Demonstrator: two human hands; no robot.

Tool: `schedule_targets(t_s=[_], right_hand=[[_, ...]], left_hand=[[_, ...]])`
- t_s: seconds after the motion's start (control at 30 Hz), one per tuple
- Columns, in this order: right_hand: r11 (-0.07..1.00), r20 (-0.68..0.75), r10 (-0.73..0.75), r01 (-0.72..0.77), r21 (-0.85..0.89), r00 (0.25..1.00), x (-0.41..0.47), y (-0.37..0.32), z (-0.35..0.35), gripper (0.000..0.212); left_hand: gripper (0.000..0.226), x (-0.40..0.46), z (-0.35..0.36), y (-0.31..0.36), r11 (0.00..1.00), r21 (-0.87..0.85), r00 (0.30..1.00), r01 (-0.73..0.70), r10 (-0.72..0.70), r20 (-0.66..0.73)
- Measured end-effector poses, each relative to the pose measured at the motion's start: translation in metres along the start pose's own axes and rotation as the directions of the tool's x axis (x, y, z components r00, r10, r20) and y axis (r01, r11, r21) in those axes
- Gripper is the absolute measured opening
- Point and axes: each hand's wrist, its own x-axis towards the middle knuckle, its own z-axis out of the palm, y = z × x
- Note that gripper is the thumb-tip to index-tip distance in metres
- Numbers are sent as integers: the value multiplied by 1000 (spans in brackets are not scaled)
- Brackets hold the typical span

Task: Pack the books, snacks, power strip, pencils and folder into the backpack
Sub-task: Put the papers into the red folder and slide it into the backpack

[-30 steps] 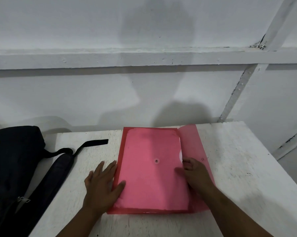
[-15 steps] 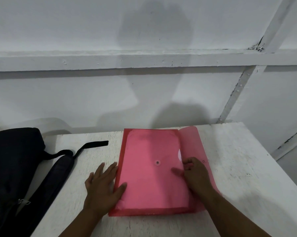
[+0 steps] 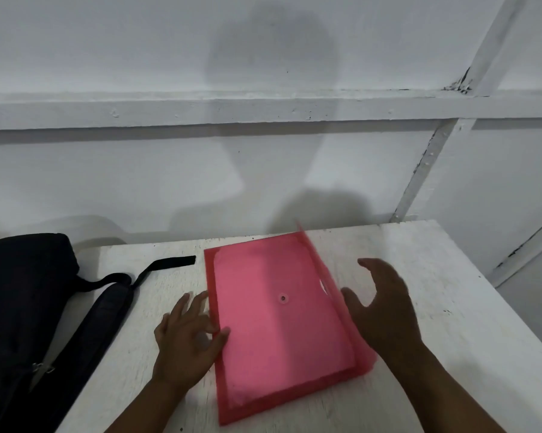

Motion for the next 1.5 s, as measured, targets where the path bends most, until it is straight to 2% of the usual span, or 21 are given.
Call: schedule_targets(t_s=[0.07,0.1,0.13,0.23,0.3,0.37,0.47,0.53,0.7,0.83,0.87,0.9,0.97,1.03,1.1,1.17,1.23,1.27,1.33,1.4,1.5], right_hand=[[980,315,189,-201,6,930,-3,-5,3,68],[970,443,219,-242,-5,870,-8,-8,9,69],[978,510,195,-205,-38,838,-15,-10,16,67],[962,510,104,43,-269,854,-41,-9,49,75],[929,513,141,65,-363,847,-58,-4,70,95],[924,539,149,76,-374,829,-70,-1,81,105],[915,561,101,144,-376,822,-73,5,76,102],[906,602,89,187,-380,793,-68,5,65,98],[878,696,99,267,-398,711,-61,-6,48,88],[841,761,58,379,-386,646,-60,-11,52,88],[831,777,37,412,-374,629,-59,-11,54,90],[823,791,23,438,-362,611,-56,-11,56,91],[799,816,10,485,-354,579,-50,-11,58,93],[790,833,24,500,-354,552,-43,-15,58,94],[825,845,56,452,-339,532,-37,-23,54,89],[882,826,44,365,-296,562,-32,-29,53,72],[916,710,-97,342,-211,697,-31,-30,62,41],[921,600,-155,334,-199,785,-31,-30,69,31],[950,393,-174,260,-175,903,-31,-31,86,30],[947,316,-216,277,-162,924,-32,-37,105,34],[914,357,-263,349,-204,897,-33,-44,124,33]], left_hand=[[40,1,1,-2,1000,20,1000,-9,8,15],[40,1,0,-1,1000,14,1000,-8,8,18],[38,0,0,1,1000,-9,1000,-3,3,12],[28,-2,-5,10,998,-64,999,14,-17,-34],[26,-1,-7,11,997,-80,997,3,-10,-80],[26,0,-10,9,993,-103,991,-55,41,-130],[26,-4,-14,12,995,-69,991,-75,66,-119],[29,-11,-16,15,999,-12,995,-51,50,-89],[40,-17,-20,23,981,125,989,-146,148,-7],[18,-11,-28,27,973,113,975,-203,212,-66],[22,-7,-28,24,968,100,970,-231,237,-56],[32,-3,-27,18,955,101,960,-279,280,-2],[55,4,-23,5,913,135,912,-385,354,205],[68,6,-21,-4,890,170,862,-423,337,379],[69,5,-17,-6,888,206,859,-412,303,413],[68,4,-15,-2,889,243,870,-388,266,415],[66,6,-14,2,887,278,880,-369,237,412],[65,7,-12,2,885,288,885,-366,235,401],[66,7,-11,1,881,300,898,-365,248,363],[73,7,-14,3,873,324,895,-365,233,379],[78,8,-17,5,870,348,902,-349,211,376]])
